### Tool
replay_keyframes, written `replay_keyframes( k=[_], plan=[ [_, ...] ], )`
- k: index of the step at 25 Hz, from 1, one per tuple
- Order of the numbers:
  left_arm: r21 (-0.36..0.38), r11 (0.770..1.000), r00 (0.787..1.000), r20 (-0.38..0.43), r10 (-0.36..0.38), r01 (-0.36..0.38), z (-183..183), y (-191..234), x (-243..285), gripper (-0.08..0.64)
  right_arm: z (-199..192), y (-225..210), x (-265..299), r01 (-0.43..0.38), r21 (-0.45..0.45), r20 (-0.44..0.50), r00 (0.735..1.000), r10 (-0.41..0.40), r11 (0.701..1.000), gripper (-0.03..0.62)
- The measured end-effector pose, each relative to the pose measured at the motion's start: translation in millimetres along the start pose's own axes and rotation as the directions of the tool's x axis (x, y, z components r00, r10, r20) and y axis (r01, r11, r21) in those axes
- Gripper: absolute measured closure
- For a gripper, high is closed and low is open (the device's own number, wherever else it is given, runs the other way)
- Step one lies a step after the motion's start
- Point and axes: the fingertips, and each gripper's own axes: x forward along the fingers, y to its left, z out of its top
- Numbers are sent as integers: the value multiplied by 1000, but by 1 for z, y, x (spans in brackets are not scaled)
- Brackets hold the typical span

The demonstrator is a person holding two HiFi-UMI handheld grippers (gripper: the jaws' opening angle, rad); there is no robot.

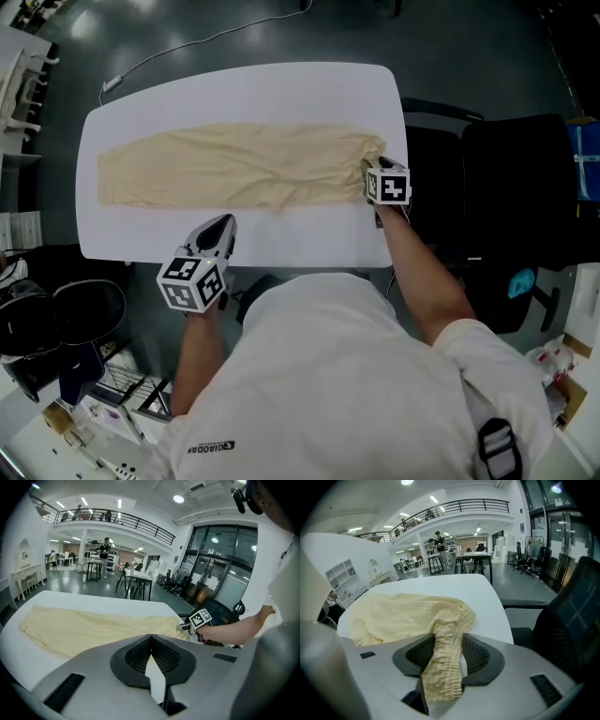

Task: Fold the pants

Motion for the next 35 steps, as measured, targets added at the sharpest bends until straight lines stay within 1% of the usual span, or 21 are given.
replay_keyframes(
  k=[4, 5, 7, 8, 12, 17, 20, 23, 27, 30, 32, 35],
  plan=[
    [20, 1000, 1000, -16, -4, 4, 5, -10, 9, 532, -5, 0, 2, 13, -50, 2, 1000, -13, 999, 387],
    [25, 1000, 1000, -17, -4, 5, 6, -12, 11, 532, -5, 1, 2, 8, -64, -2, 1000, -8, 998, 397],
    [35, 999, 1000, -21, -5, 6, 9, -15, 14, 532, -6, 6, 4, -15, -89, -7, 1000, 14, 996, 451],
    [38, 999, 1000, -22, -5, 6, 10, -16, 16, 532, -6, 8, 5, -23, -91, -8, 1000, 22, 996, 467],
    [55, 998, 999, -32, -11, 12, 14, -25, 19, 532, -4, 6, 5, -33, -50, 12, 999, 33, 998, 492],
    [80, 997, 999, -40, -21, 24, 17, -36, 20, 532, -3, 3, 4, -52, -47, 6, 999, 52, 998, 513],
    [89, 996, 999, -39, -19, 22, 22, -38, 19, 532, 2, 3, 0, -48, -10, 7, 999, 48, 999, 520],
    [100, 995, 999, -39, -17, 21, 25, -39, 17, 532, 6, 1, -3, -68, 80, 22, 998, 66, 994, 526],
    [112, 994, 999, -41, -6, 10, 24, -37, 14, 532, 11, 1, -10, -150, 176, 95, 986, 135, 973, 531],
    [109, 994, 999, -36, 13, -9, 24, -31, 9, 532, 16, 7, -20, -233, 242, 158, 967, 199, 942, 532],
    [111, 994, 999, -31, 23, -19, 26, -27, 3, 532, 22, 12, -29, -276, 259, 194, 954, 230, 926, 533],
    [111, 993, 999, -21, 31, -29, 27, -22, -4, 532, 30, 18, -42, -323, 245, 232, 935, 268, 914, 534]
  ],
)
